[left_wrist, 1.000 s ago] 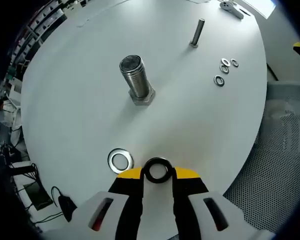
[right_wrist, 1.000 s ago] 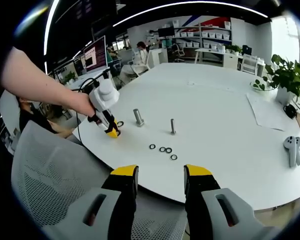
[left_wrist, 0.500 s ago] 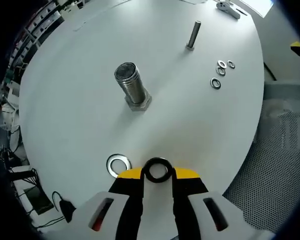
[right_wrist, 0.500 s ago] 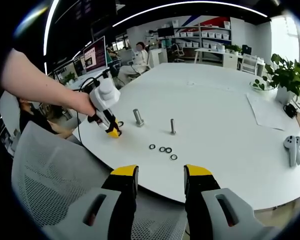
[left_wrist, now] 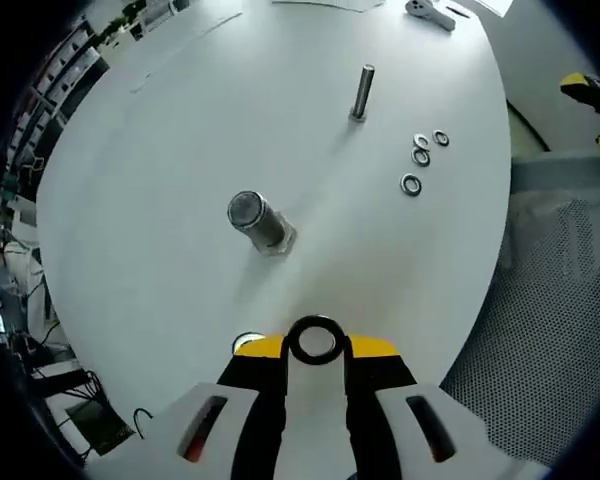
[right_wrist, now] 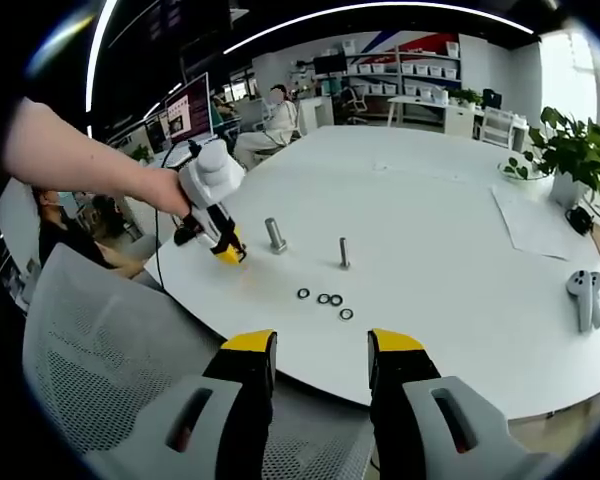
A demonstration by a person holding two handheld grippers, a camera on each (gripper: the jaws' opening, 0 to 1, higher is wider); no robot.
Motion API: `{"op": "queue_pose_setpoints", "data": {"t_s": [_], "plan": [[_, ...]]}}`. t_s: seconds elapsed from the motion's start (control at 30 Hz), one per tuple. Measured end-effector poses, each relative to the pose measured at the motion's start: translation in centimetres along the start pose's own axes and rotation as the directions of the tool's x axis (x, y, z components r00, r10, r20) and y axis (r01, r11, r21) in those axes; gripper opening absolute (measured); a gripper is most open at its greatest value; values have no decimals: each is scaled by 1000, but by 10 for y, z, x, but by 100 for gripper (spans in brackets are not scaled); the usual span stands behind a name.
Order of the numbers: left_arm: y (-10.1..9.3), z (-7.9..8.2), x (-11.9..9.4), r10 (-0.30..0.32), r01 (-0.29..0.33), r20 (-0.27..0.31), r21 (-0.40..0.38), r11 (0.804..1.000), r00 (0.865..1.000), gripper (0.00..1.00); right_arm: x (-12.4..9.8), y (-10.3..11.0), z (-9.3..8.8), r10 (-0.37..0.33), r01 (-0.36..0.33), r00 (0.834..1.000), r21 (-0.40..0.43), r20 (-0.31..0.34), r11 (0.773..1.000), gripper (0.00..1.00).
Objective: Place the washer onto the threaded stud by aligning its center hole with the stud, sliding it down to the base, and recovering from edge contact or off-axis alignment until the washer reaches the visible bottom stop.
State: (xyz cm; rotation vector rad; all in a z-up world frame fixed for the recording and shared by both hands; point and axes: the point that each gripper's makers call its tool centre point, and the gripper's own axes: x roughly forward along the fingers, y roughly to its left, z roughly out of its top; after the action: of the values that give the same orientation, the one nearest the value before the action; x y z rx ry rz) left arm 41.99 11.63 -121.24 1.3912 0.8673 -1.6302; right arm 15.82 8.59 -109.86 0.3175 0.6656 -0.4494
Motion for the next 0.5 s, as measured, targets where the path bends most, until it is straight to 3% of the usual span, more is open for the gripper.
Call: {"op": "queue_pose_setpoints", "data": {"t_s": [0.17,0.5], "plan": [[9,22,-16,-19,20,39,-14,1000,999,19,0,-1,1,0,0,1000,2,1,1000,39],[9,42,-53,-24,23,60,14,1000,998,19,-3,1,1,-1,1,1000,4,0,1000,39]]}}
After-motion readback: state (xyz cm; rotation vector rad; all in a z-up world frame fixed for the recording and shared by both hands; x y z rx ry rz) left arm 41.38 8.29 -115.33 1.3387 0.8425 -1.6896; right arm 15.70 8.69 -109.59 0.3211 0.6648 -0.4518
